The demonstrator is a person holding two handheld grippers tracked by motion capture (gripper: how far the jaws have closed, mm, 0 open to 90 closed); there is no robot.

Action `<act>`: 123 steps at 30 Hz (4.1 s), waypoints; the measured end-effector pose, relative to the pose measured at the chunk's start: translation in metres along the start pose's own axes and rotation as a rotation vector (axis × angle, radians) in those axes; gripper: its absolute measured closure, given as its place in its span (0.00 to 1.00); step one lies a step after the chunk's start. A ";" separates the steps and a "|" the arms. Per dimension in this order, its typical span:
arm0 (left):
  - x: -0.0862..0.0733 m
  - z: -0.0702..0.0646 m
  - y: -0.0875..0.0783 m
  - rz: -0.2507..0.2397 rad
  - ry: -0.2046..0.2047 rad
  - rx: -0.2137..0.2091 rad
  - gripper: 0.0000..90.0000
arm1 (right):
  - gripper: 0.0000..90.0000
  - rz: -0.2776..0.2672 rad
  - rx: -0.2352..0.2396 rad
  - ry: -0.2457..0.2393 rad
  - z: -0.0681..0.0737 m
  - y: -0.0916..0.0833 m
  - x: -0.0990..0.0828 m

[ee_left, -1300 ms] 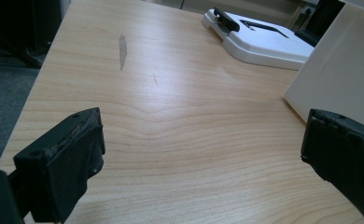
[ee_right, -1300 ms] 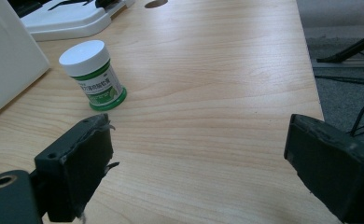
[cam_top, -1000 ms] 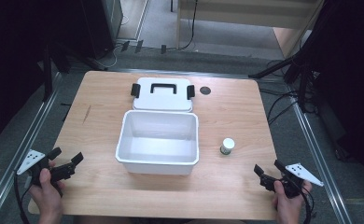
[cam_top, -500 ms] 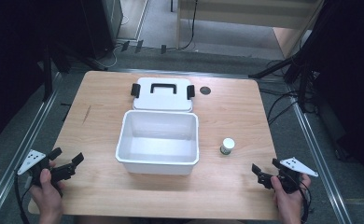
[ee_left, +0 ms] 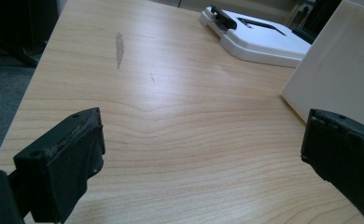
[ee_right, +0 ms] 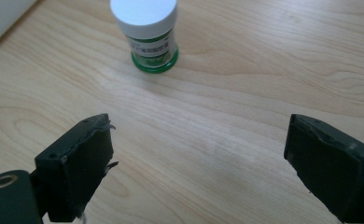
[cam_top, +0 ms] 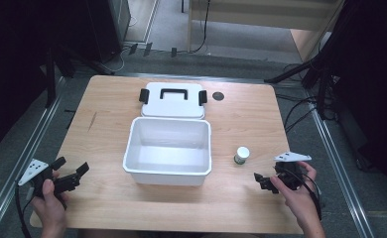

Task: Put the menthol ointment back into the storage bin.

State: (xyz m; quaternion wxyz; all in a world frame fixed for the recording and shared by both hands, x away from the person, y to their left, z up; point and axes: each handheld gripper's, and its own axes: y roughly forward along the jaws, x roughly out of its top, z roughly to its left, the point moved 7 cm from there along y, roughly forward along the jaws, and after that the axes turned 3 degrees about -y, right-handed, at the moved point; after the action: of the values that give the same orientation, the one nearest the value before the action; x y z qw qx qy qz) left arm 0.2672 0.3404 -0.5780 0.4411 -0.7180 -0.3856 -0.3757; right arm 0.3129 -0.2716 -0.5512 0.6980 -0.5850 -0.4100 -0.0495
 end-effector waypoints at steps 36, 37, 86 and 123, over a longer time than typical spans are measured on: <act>-0.001 0.000 0.002 0.028 -0.002 -0.007 0.00 | 0.36 0.573 0.025 -0.016 0.032 0.059 0.089; -0.001 0.000 0.002 0.028 -0.002 -0.008 0.00 | 0.38 0.583 0.019 -0.005 0.032 0.064 0.090; 0.000 0.001 0.003 0.027 -0.007 -0.018 0.00 | 0.57 0.574 0.096 -0.255 0.097 -0.026 0.207; -0.001 0.001 0.004 0.036 -0.016 -0.027 0.00 | 0.57 0.529 0.251 -0.654 0.170 0.026 0.199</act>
State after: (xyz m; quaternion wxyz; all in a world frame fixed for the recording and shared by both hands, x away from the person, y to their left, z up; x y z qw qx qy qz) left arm 0.2704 0.3403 -0.5801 0.4351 -0.7337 -0.3708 -0.3672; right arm 0.3708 -0.0365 -0.4494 0.5861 -0.5652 -0.4483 0.3689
